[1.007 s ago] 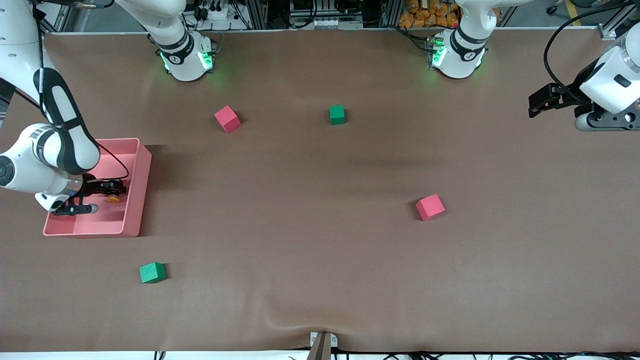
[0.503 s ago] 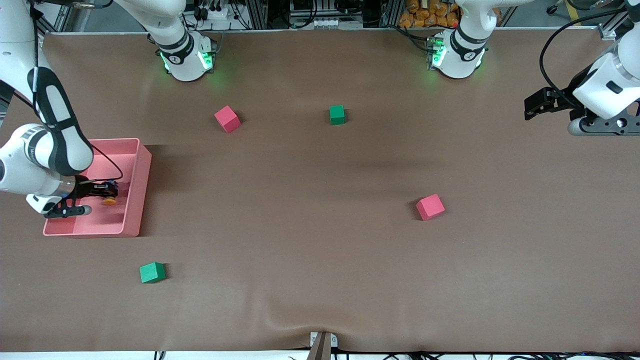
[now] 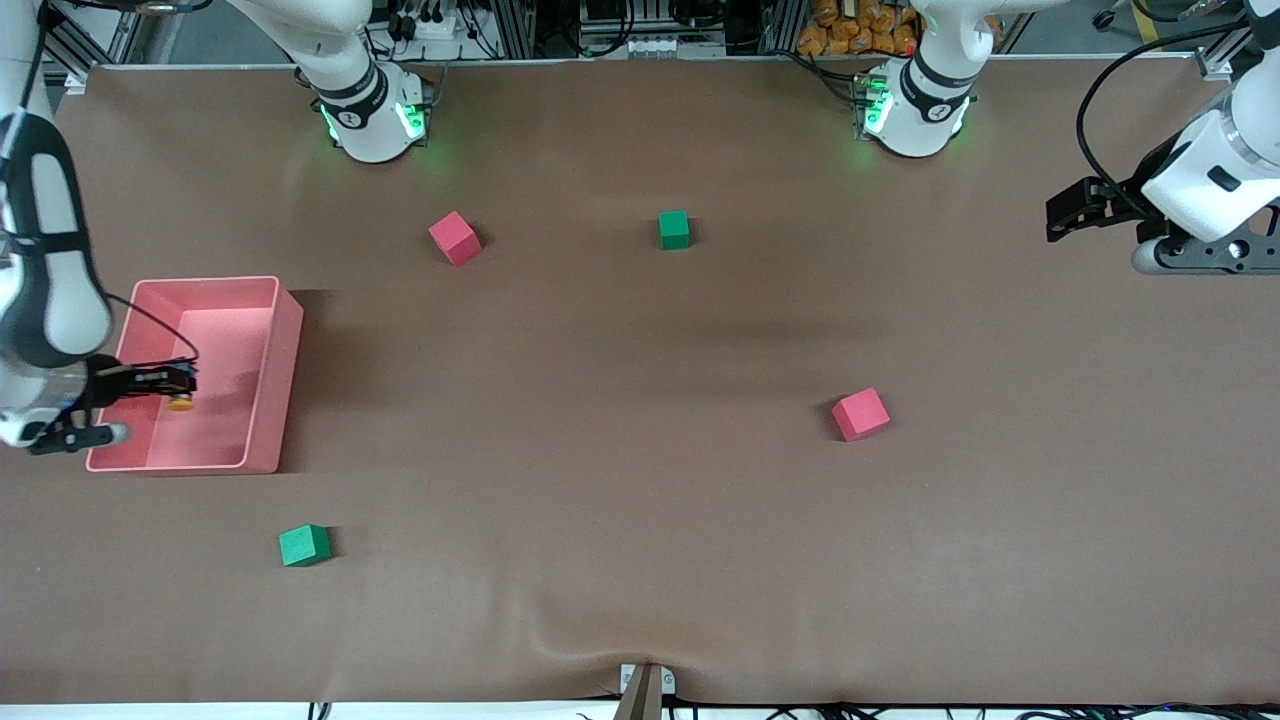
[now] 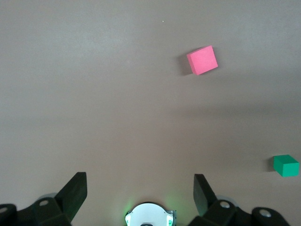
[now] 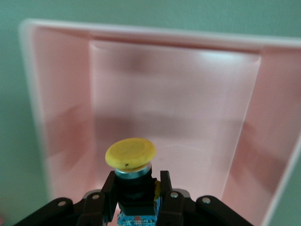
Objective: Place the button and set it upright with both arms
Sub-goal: 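Lift the button out of the bin and carry it to mid-table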
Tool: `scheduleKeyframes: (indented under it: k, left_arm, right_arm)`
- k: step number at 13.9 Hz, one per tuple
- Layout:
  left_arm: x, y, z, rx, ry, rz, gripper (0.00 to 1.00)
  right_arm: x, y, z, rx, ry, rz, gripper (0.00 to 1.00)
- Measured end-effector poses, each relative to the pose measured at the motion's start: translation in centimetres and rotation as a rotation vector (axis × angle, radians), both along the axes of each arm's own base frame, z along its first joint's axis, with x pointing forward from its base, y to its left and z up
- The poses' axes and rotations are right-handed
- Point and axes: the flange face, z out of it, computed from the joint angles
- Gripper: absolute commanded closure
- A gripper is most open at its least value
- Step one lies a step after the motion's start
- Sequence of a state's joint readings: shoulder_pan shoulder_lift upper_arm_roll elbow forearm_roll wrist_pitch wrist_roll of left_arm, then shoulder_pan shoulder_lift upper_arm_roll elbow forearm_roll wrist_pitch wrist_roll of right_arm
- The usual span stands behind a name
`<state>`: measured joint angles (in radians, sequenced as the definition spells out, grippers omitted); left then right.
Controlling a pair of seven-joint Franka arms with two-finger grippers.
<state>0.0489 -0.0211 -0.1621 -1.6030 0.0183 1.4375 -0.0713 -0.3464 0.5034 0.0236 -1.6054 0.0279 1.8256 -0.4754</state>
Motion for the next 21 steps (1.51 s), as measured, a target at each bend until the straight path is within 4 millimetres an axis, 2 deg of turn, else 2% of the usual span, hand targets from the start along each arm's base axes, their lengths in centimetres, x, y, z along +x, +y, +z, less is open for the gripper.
scheduleKeyframes:
  k: [2, 4, 7, 10, 12, 15, 18, 21]
  left_arm:
    - [0.0, 0.0, 0.0, 0.000, 0.000, 0.000, 0.00]
    - [0.0, 0.0, 0.0, 0.000, 0.000, 0.000, 0.00]
    - [0.0, 0.1, -0.2, 0.000, 0.005, 0.001, 0.00]
    - [-0.1, 0.3, -0.3, 0.001, 0.019, 0.003, 0.00]
    - [-0.1, 0.3, -0.5, 0.002, 0.028, 0.004, 0.00]
    - [-0.2, 0.3, -1.5, 0.004, 0.053, 0.003, 0.00]
    - [0.1, 0.1, -2.8, 0.005, 0.079, 0.000, 0.00]
    - [0.3, 0.1, -4.1, 0.006, 0.105, -0.001, 0.00]
  right_arm:
    - [1.9, 3.0, 3.9, -0.004, 0.018, -0.019, 1.00]
    - [3.6, 8.5, 6.6, -0.023, 0.035, -0.060, 1.00]
    - [5.2, 20.1, 8.9, -0.049, 0.039, -0.125, 1.00]
    - [5.4, 32.4, 9.0, -0.084, -0.006, -0.196, 1.00]
    - [5.2, 40.1, 7.8, -0.081, -0.073, -0.240, 1.00]
    - [3.8, 50.1, 3.4, -0.028, -0.120, -0.235, 1.00]
    - [0.9, 58.3, -1.3, 0.008, -0.125, -0.197, 1.00]
    - [-3.3, 66.1, -5.1, 0.025, -0.150, -0.205, 1.00]
